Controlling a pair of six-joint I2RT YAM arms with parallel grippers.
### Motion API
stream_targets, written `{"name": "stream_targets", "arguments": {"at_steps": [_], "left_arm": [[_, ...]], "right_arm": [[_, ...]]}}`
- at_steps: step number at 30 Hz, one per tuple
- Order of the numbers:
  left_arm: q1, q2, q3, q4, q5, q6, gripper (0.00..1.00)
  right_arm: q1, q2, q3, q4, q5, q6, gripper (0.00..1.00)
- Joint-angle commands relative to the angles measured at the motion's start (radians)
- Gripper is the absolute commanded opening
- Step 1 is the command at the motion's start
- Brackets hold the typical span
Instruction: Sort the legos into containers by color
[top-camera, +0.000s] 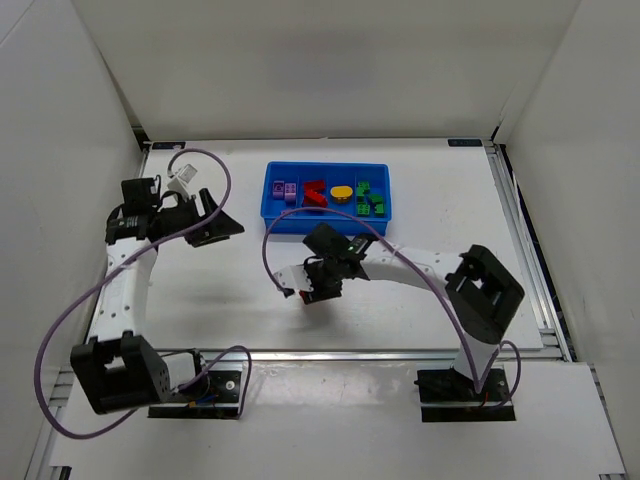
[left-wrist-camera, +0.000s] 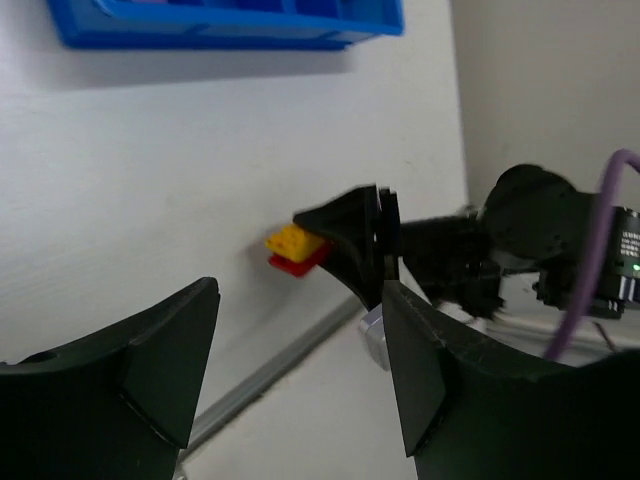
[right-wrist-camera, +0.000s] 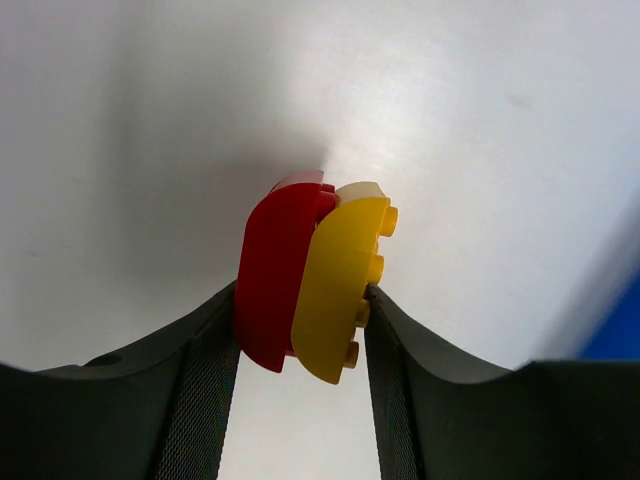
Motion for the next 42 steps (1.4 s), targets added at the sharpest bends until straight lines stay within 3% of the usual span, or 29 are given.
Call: {"name": "stream_targets", "arguments": {"at_steps": [1,6,9,15,20,24,32,42], "left_arm": [[0.009,0.085,-0.020,0.041,0.284,-0.041,0.76],[0.003,0.237,0.013,0.060,0.478,-0.021,0.75],[-0.026,0.293,0.068,0.053,0.509,0.006,0.73],[-0.152,0.405,0.162,0.039,0.491,0.034,0.70],[-0.221,0.465,0.292,-0.122,0.411,0.205,0.71],[-0.310,0.498,0.363,-0.266,0.338,0.313,0.71],[-0.356,0.503,0.345,-0.269,0.292,0.313,0.71],[-0.397,0.502,0.342,-0.271,0.261,0.322,0.71]], "right_arm": [[-0.025,-0.110,0.006,0.101,0.151,0.005,0.32],[-0.056,-0.207,-0.021,0.203,0.226,-0.015,0.31],[-0.071,-0.259,-0.052,0.257,0.140,-0.033,0.32],[-0.102,-0.350,-0.091,0.288,-0.088,-0.154,0.33],[-0.111,-0.362,-0.068,0.243,-0.208,-0.268,0.33],[-0.108,-0.354,-0.072,0.263,-0.200,-0.349,0.33],[-0.074,-0.328,-0.100,0.374,-0.059,-0.448,0.31],[-0.074,-0.316,-0.081,0.337,-0.060,-0.434,0.31]]}}
